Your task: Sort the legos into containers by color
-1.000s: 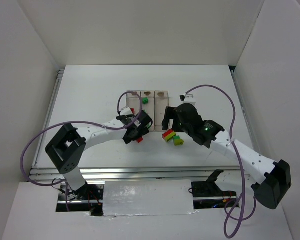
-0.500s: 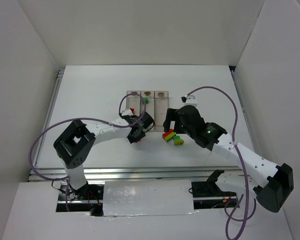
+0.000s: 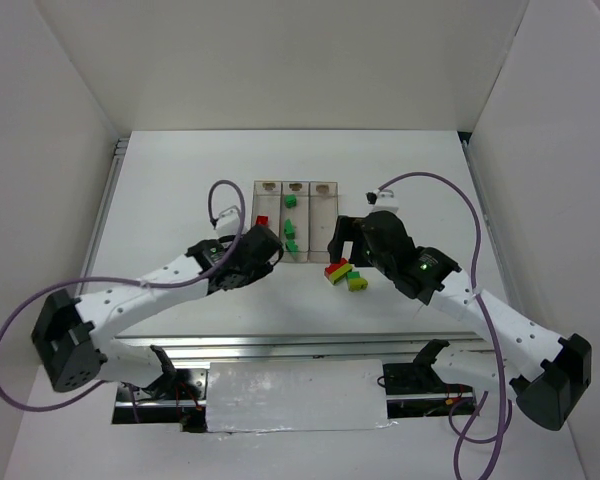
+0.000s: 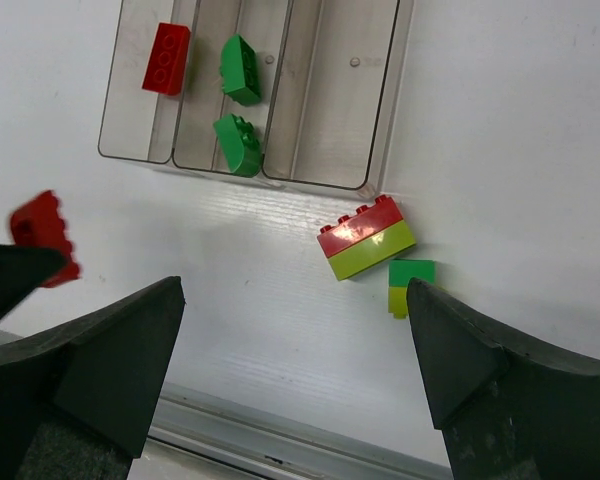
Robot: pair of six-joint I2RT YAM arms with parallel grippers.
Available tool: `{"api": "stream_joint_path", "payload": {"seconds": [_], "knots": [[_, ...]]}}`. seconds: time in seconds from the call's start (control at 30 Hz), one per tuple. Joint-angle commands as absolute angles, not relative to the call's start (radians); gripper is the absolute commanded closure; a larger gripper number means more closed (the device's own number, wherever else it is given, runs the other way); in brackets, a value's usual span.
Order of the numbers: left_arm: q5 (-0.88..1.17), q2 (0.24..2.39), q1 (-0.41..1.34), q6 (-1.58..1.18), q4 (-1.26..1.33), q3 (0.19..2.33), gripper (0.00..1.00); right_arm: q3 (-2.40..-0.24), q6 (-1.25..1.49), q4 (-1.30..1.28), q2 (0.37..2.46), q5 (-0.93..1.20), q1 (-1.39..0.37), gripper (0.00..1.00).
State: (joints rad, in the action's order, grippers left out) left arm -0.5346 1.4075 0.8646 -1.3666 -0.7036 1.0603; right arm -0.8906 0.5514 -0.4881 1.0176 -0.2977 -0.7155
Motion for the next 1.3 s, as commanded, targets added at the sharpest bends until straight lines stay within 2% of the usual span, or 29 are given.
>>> {"api": "stream_joint_path", "payload": {"seconds": [0.0, 0.13, 0.2, 0.43, 0.47, 0.57, 0.63, 0.67, 0.7, 0.97, 1.07, 1.27], "knots": [[-0.621, 1.263, 0.876, -1.243, -0.691, 1.068, 1.0, -0.914, 0.534, -0.462, 1.006, -0.291, -0.716, 0.0], [-0.615, 1.213, 0.845, -0.791, -0.376, 1.052, 0.93, -0.926, 0.535, -0.436, 1.04, -0.262, -0.71, 0.0], [-0.606, 1.262, 0.821, -0.645, -0.286, 1.068, 0.95, -0.933, 0.535, -0.431, 1.064, -0.252, -0.71, 0.0], [-0.468, 1.468, 0.644, -0.528, -0.186, 1.147, 0.86, -0.95, 0.526, -0.453, 1.091, -0.268, -0.709, 0.0], [-0.457, 1.501, 0.635, -0.529, -0.18, 1.147, 0.81, -0.948, 0.525, -0.456, 1.089, -0.27, -0.707, 0.0], [-0.401, 1.561, 0.601, -0.522, -0.147, 1.16, 0.74, -0.942, 0.522, -0.457, 1.086, -0.267, -0.701, 0.0], [-0.37, 1.58, 0.591, -0.514, -0.124, 1.16, 0.62, -0.943, 0.522, -0.46, 1.089, -0.268, -0.698, 0.0], [-0.368, 1.594, 0.591, -0.515, -0.121, 1.16, 0.51, -0.943, 0.52, -0.463, 1.091, -0.268, -0.699, 0.0], [-0.354, 1.6, 0.589, -0.512, -0.115, 1.16, 0.45, -0.945, 0.519, -0.463, 1.092, -0.268, -0.699, 0.0], [-0.316, 1.681, 0.588, -0.555, -0.095, 1.131, 0.14, -0.946, 0.517, -0.466, 1.1, -0.267, -0.696, 0.0], [-0.304, 1.692, 0.588, -0.58, -0.086, 1.102, 0.12, -0.945, 0.515, -0.469, 1.097, -0.268, -0.695, 0.0], [-0.227, 1.709, 0.591, -0.607, -0.045, 1.051, 0.16, -0.937, 0.522, -0.466, 1.095, -0.265, -0.695, 0.0]]}}
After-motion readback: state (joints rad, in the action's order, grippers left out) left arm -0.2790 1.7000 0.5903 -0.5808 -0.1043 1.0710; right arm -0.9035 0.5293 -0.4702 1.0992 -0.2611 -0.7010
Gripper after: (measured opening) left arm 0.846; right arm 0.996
